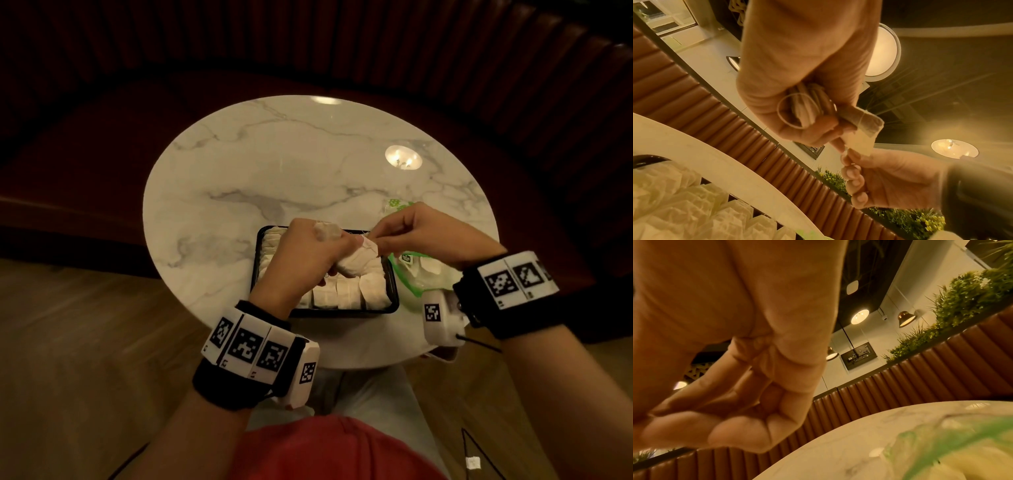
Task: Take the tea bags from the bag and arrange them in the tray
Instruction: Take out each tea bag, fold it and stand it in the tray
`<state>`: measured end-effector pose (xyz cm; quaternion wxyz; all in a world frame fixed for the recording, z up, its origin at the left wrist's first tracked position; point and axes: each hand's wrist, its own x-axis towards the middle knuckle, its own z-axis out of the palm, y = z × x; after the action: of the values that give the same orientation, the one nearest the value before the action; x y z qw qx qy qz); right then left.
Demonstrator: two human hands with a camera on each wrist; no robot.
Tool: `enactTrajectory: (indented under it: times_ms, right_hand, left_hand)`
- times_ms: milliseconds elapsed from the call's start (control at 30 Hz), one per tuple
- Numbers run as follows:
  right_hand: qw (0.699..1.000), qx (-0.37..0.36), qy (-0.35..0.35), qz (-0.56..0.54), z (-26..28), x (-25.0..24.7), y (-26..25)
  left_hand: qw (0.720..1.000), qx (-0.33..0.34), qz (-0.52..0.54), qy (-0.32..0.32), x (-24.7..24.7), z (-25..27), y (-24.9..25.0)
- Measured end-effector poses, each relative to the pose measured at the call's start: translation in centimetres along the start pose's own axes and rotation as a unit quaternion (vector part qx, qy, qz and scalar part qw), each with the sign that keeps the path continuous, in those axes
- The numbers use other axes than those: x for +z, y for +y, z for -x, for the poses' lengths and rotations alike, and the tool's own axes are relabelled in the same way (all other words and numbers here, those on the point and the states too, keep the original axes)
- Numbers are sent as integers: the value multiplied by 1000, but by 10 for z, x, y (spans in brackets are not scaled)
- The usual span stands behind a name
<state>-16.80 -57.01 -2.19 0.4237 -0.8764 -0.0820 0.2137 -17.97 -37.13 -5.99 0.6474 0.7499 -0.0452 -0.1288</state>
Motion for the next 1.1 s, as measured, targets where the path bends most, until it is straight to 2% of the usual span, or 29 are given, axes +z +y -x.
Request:
enactTrajectory:
  times_ms: [133,200,433,533,633,767,967,1100]
  right_hand:
    - [998,7,-48,32,-2,-11,-7]
    - [997,1,-48,56,-3,-13,-11]
    - [994,-14,71,86,1,-7,-15]
    - [986,-50,139,80,4,8,-11]
    - [982,-85,162,38,8,21,-6]
    - [985,-81,151,-17,12,26,-3]
    - [978,-63,159,-118,13,28,-4]
    - [964,-75,198,-162,14,35,4]
  left_hand:
    - [1000,7,-21,-7,0,0,0]
    - [999,12,-36,-8,0,0,1]
    - [995,22,-94,5,2,0,1]
    - [995,9,-93,28,3,-3,-1]
    - [998,-3,-51,31,4,-4,-2]
    - [1000,-11,9,22,6,-2,-3]
    - [999,-22,36,8,6,-2,-4]
    - [998,-35,45,-19,4,-1,-6]
